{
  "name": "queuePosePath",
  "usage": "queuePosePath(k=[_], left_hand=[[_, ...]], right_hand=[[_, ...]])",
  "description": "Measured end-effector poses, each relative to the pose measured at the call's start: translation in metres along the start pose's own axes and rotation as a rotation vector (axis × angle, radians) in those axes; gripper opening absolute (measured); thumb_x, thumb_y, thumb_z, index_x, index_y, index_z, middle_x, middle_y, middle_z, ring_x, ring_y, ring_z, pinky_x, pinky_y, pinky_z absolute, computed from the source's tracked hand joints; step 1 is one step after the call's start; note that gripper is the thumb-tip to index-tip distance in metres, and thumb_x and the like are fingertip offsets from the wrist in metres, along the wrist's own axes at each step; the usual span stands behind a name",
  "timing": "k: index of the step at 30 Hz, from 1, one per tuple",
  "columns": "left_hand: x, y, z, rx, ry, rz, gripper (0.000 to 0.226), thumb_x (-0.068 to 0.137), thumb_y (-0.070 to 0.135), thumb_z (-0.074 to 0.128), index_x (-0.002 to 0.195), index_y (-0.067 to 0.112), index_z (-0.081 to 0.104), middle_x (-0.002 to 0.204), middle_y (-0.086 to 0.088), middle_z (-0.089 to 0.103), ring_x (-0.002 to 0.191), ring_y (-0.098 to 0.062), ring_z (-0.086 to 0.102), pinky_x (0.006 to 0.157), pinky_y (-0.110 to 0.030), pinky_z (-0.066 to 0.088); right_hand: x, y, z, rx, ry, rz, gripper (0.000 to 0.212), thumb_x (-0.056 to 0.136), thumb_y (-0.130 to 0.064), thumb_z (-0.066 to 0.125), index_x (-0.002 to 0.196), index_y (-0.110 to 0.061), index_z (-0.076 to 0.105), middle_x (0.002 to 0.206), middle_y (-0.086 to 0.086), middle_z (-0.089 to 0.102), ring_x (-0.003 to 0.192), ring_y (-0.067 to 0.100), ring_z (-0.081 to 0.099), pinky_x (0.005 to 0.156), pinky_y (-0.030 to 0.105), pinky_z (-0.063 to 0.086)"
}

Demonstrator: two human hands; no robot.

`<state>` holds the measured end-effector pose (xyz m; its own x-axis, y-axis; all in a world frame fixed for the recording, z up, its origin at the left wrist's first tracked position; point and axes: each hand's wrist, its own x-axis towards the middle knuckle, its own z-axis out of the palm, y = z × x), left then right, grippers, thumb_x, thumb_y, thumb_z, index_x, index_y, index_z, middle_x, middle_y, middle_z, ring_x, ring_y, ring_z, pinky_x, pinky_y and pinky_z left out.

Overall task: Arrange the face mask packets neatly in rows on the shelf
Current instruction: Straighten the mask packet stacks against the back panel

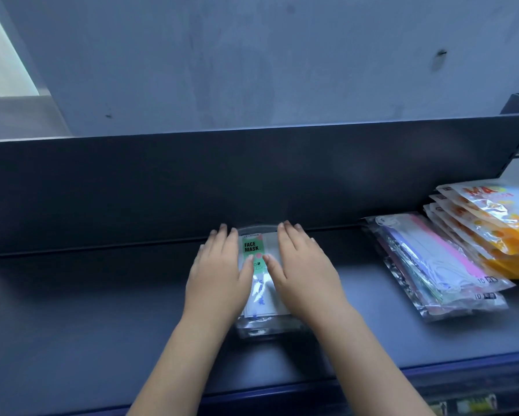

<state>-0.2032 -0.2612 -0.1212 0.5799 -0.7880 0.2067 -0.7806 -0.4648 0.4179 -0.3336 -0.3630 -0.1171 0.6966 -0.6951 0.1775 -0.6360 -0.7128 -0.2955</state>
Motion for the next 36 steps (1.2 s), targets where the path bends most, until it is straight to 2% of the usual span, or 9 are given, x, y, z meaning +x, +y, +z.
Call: queuePosePath(k=[2,4,6,9,20,27,31,34,36], left_hand=[[0.000,0.004,0.000,0.125,0.039,0.038,0.078,0.098,0.056,0.028,0.157,0.008,0.046,0.166,-0.011,0.043,0.155,-0.029,0.037,0.127,-0.045,0.025],[0.000,0.011,0.001,0.173,0.065,0.058,0.073,0.101,0.054,0.036,0.157,0.007,0.045,0.164,-0.011,0.045,0.154,-0.029,0.039,0.127,-0.047,0.025],[0.001,0.020,0.003,0.192,0.079,0.072,0.070,0.104,0.050,0.044,0.158,0.007,0.043,0.165,-0.011,0.044,0.156,-0.029,0.036,0.128,-0.046,0.023],[0.004,0.041,0.008,0.189,0.060,0.077,0.072,0.105,0.054,0.039,0.161,0.009,0.038,0.168,-0.009,0.039,0.159,-0.027,0.030,0.129,-0.044,0.019],[0.019,0.161,0.049,0.118,-0.037,0.192,0.072,0.108,0.053,0.037,0.167,0.015,0.020,0.176,-0.003,0.018,0.164,-0.021,0.008,0.131,-0.038,0.004],[0.015,0.230,0.088,0.060,-0.120,0.215,0.069,0.107,0.055,0.038,0.164,0.017,0.027,0.174,0.000,0.024,0.163,-0.021,0.013,0.130,-0.038,0.009],[0.013,0.254,0.107,0.058,-0.166,0.167,0.051,0.102,0.050,0.047,0.143,0.019,0.047,0.154,0.001,0.050,0.150,-0.026,0.037,0.125,-0.040,0.027],[0.011,0.263,0.118,-0.061,-0.205,0.105,0.024,0.098,0.044,0.049,0.109,0.023,0.054,0.114,0.008,0.061,0.113,-0.020,0.054,0.102,-0.039,0.046],[0.007,0.268,0.119,-0.212,-0.242,0.031,0.017,0.098,0.042,0.047,0.107,0.030,0.056,0.105,0.013,0.060,0.102,-0.015,0.057,0.091,-0.038,0.052]], right_hand=[[-0.002,0.000,-0.004,-0.030,0.004,-0.013,0.096,0.089,-0.064,-0.006,0.166,-0.013,0.018,0.174,0.002,0.019,0.161,0.018,0.011,0.130,0.035,0.015],[-0.003,0.005,-0.010,-0.035,0.000,-0.010,0.091,0.093,-0.064,-0.003,0.166,-0.014,0.018,0.174,0.001,0.019,0.161,0.017,0.010,0.130,0.035,0.014],[-0.005,0.012,-0.019,-0.013,-0.002,0.007,0.077,0.104,-0.060,0.013,0.167,-0.015,0.017,0.174,-0.001,0.018,0.162,0.016,0.008,0.130,0.034,0.014],[-0.008,0.029,-0.034,0.038,0.009,0.040,0.071,0.108,-0.054,0.027,0.167,-0.016,0.015,0.175,-0.003,0.015,0.162,0.014,0.005,0.130,0.031,0.013],[-0.025,0.146,-0.084,0.118,0.044,0.189,0.071,0.108,-0.049,0.036,0.167,-0.014,0.014,0.175,-0.002,0.015,0.161,0.013,0.007,0.128,0.032,0.017],[-0.036,0.208,-0.109,0.173,0.004,0.313,0.069,0.109,-0.043,0.037,0.166,-0.011,0.013,0.173,0.002,0.018,0.160,0.020,0.009,0.127,0.037,0.019],[-0.040,0.231,-0.102,0.141,-0.030,0.351,0.067,0.108,-0.044,0.039,0.162,-0.009,0.020,0.168,0.006,0.024,0.155,0.027,0.018,0.126,0.039,0.020],[-0.042,0.243,-0.097,0.154,-0.108,0.409,0.071,0.107,-0.052,0.037,0.163,-0.011,0.020,0.171,0.007,0.017,0.154,0.031,0.017,0.124,0.043,0.022],[-0.044,0.247,-0.094,0.114,-0.165,0.416,0.070,0.106,-0.055,0.033,0.163,-0.016,0.020,0.173,0.006,0.012,0.154,0.033,0.018,0.123,0.046,0.021]])
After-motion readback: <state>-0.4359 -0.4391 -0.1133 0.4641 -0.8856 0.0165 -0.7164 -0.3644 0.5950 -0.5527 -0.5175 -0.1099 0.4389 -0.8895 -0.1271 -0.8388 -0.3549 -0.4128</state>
